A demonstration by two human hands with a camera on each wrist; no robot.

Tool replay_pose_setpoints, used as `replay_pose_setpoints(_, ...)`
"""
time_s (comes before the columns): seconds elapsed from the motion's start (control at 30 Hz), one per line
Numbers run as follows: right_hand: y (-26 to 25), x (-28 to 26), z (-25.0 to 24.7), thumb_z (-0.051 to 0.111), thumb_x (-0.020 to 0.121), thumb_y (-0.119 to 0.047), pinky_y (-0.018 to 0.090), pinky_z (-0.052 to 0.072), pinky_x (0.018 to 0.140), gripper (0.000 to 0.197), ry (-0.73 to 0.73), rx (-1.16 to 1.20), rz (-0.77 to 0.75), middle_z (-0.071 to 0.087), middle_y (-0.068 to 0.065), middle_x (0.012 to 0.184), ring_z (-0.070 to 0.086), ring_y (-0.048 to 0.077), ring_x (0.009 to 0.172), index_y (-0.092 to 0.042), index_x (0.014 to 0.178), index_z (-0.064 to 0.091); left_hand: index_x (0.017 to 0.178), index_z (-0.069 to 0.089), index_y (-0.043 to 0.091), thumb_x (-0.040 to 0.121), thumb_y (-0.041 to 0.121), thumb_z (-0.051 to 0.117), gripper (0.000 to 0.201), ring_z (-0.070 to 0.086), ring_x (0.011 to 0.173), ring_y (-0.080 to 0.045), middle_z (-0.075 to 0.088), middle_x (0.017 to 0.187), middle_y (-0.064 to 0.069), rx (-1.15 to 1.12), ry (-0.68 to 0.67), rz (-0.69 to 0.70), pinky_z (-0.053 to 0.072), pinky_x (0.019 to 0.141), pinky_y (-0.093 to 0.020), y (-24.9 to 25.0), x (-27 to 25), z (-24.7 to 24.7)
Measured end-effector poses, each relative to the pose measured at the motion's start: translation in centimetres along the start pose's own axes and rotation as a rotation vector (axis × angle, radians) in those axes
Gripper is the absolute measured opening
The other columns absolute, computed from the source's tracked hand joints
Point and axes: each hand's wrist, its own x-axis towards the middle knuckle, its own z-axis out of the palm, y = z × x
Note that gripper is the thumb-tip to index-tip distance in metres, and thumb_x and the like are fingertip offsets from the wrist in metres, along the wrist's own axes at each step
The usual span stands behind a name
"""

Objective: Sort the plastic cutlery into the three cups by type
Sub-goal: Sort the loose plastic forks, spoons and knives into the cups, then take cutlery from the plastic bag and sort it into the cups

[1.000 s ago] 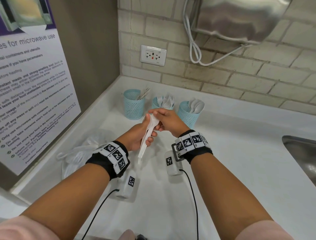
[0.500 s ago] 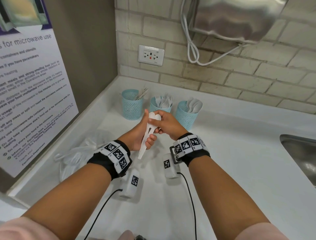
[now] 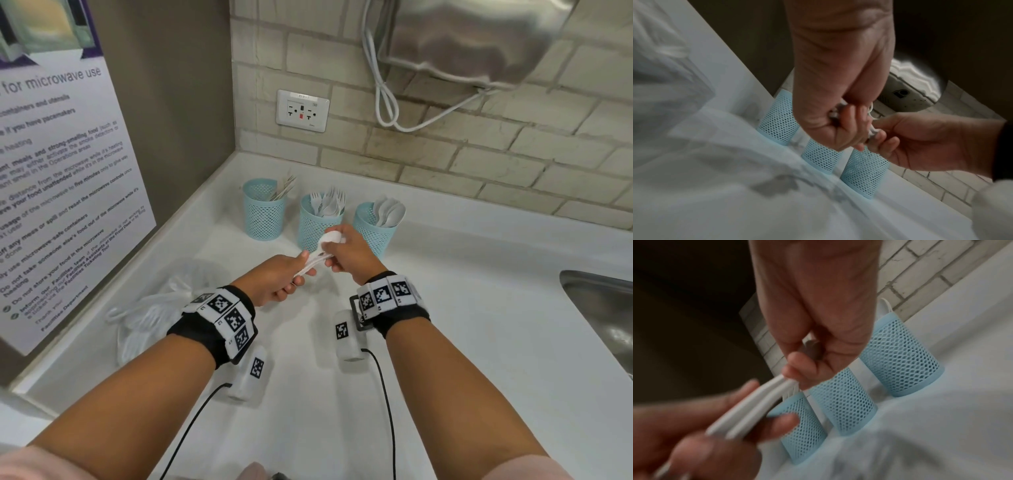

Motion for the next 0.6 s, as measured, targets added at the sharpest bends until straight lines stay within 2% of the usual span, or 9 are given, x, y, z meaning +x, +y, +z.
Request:
replay_pose_setpoints(0.07, -0.7, 0.5, -1.5, 0.044, 0.088, 0.004, 0.015, 0.036, 0.034, 0.024, 0.099, -0.001, 0.026, 0.053, 0.010, 0.073, 0.049, 0.013, 0.046, -0.012, 0.105, 0.044, 0.098, 0.063, 0.013, 0.099, 0.039, 0.040, 0.035, 0.028, 0.043, -0.004, 0.039, 0.061, 0.006, 0.056, 0.079, 0.020, 0.021, 0.039, -0.014, 0.1, -0.1, -0.4)
replay_pose_setpoints(0.13, -2.0, 0.9, -3.4, 0.038, 0.087, 0.006, 0.015, 0.037, 0.033, 0.028, 0.251, -0.030, -0.040, 0.050, 0.010, 0.078, 0.049, 0.016, 0.051, -0.013, 0.105, 0.046, 0.092, 0.062, 0.013, 0.098, 0.029, 0.046, 0.024, 0.031, 0.049, -0.009, 0.041, 0.063, 0.002, 0.109, 0.181, 0.069, 0.025, 0.044, -0.017, 0.4, -0.2, -0.9)
replay_pose_setpoints(0.2, -3.8, 0.9, -5.4, 0.035, 0.087, 0.005, 0.018, 0.045, 0.043, 0.031, 0.419, -0.117, -0.172, 0.052, 0.007, 0.082, 0.053, 0.017, 0.059, -0.012, 0.109, 0.049, 0.093, 0.063, 0.012, 0.096, 0.025, 0.049, 0.019, 0.045, 0.059, -0.017, 0.051, 0.070, -0.004, 0.240, 0.308, 0.154, 0.035, 0.055, -0.022, 0.6, -0.4, -1.6)
replay_pose_setpoints(0.27, -5.3, 0.8, -7.3, 0.035, 0.090, 0.001, 0.029, 0.048, 0.061, 0.030, 0.615, -0.262, -0.297, 0.056, 0.008, 0.088, 0.057, 0.022, 0.073, -0.008, 0.116, 0.047, 0.099, 0.066, 0.010, 0.095, 0.026, 0.051, 0.023, 0.059, 0.088, -0.028, 0.063, 0.094, -0.011, 0.486, 0.453, 0.193, 0.043, 0.076, -0.027, 0.6, -0.8, -2.6)
replay_pose_setpoints(0.3, -5.8, 0.9, -8.0, 0.035, 0.092, -0.002, 0.030, 0.044, 0.067, 0.030, 0.714, -0.331, -0.344, 0.058, 0.011, 0.094, 0.057, 0.025, 0.081, -0.007, 0.120, 0.045, 0.104, 0.066, 0.009, 0.094, 0.028, 0.051, 0.026, 0.058, 0.101, -0.029, 0.064, 0.107, -0.010, 0.595, 0.513, 0.182, 0.043, 0.085, -0.029, 0.5, -1.1, -3.1)
replay_pose_setpoints(0.37, -5.9, 1.2, -8.9, 0.032, 0.094, -0.004, 0.028, 0.038, 0.070, 0.031, 0.831, -0.417, -0.413, 0.060, 0.015, 0.108, 0.058, 0.029, 0.092, -0.007, 0.122, 0.044, 0.113, 0.063, 0.012, 0.094, 0.032, 0.050, 0.030, 0.052, 0.115, -0.030, 0.060, 0.122, -0.007, 0.756, 0.582, 0.122, 0.042, 0.095, -0.034, 0.4, -1.8, -4.2)
replay_pose_setpoints(0.47, -4.5, 2.2, -8.8, 0.031, 0.093, -0.001, 0.031, 0.038, 0.070, 0.034, 0.815, -0.551, -0.405, 0.056, 0.016, 0.116, 0.056, 0.031, 0.095, -0.007, 0.123, 0.045, 0.128, 0.052, 0.018, 0.093, 0.044, 0.049, 0.044, 0.034, 0.127, -0.031, 0.047, 0.134, -0.008, 0.981, 0.612, -0.087, 0.035, 0.101, -0.041, 0.1, -3.2, -6.0)
replay_pose_setpoints(0.53, -3.1, 3.1, -8.6, 0.032, 0.091, 0.001, 0.036, 0.040, 0.071, 0.035, 0.743, -0.658, -0.378, 0.055, 0.018, 0.116, 0.056, 0.035, 0.096, -0.006, 0.124, 0.046, 0.132, 0.047, 0.019, 0.090, 0.050, 0.051, 0.053, 0.028, 0.130, -0.032, 0.041, 0.136, -0.008, 1.075, 0.604, -0.222, 0.033, 0.101, -0.041, -0.2, -4.4, -7.0)
replay_pose_setpoints(0.6, -1.4, 3.9, -8.3, 0.037, 0.089, 0.003, 0.039, 0.041, 0.074, 0.037, 0.657, -0.810, -0.343, 0.057, 0.020, 0.115, 0.053, 0.037, 0.104, -0.004, 0.123, 0.048, 0.132, 0.046, 0.021, 0.086, 0.054, 0.055, 0.058, 0.026, 0.131, -0.032, 0.040, 0.136, -0.009, 1.135, 0.614, -0.284, 0.034, 0.101, -0.043, -0.8, -5.5, -7.9)
